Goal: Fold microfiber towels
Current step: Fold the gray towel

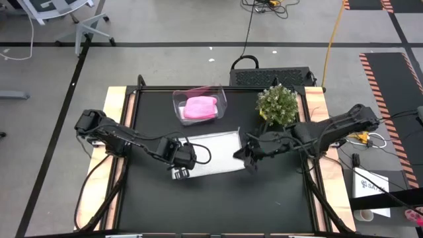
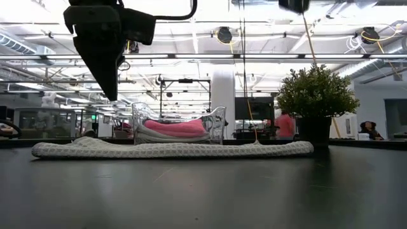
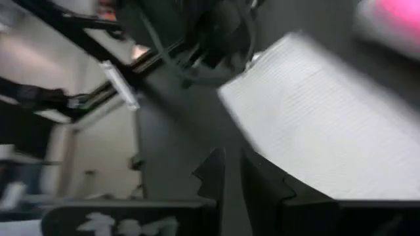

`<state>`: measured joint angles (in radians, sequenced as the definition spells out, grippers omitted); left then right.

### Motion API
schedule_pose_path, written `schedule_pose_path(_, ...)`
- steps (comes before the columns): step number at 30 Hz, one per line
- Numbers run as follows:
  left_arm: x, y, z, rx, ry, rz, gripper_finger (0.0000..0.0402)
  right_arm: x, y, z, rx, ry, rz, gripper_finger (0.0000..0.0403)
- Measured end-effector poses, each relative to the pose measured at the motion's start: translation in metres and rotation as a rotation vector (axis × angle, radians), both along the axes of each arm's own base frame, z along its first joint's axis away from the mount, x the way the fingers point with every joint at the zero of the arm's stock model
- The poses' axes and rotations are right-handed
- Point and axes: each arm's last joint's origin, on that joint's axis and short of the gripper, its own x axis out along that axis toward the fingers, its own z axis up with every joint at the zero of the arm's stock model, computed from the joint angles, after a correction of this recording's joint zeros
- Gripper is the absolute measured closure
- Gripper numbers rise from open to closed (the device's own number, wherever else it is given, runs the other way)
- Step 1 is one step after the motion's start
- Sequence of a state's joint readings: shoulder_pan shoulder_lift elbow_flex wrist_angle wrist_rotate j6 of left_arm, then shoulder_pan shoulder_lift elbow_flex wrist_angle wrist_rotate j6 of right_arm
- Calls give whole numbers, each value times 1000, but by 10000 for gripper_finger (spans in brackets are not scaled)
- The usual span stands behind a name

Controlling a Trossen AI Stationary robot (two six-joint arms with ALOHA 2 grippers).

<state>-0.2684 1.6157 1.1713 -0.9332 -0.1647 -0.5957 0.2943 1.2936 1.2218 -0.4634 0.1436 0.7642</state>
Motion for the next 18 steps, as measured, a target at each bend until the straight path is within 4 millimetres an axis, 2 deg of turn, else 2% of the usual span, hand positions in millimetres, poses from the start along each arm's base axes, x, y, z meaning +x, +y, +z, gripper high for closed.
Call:
schedule_pose_path(3, -1, 0, 0, 7, 7, -10, 314, 1, 6, 38, -121, 76, -28, 373)
schedule_pose_path(5, -1, 0, 0, 9, 14, -9, 314, 8, 12, 50, -172, 147, -32, 378)
schedule_pose_path(6, -1, 0, 0, 10, 15, -12, 314, 13, 15, 49, -189, 207, -35, 380)
schedule_pose_path(9, -2, 1, 0, 19, 26, -25, 314, 32, 27, 27, -168, 417, -25, 383)
schedule_pose_path(14, -4, 2, -1, 50, 47, -40, 314, 42, 41, -36, -112, 837, -61, 383)
schedule_pose_path(16, -5, 2, -1, 57, 57, -61, 314, 41, 45, -52, -110, 897, -107, 383)
schedule_pose_path(18, -5, 2, -1, 64, 62, -89, 314, 42, 48, -64, -96, 884, -139, 383)
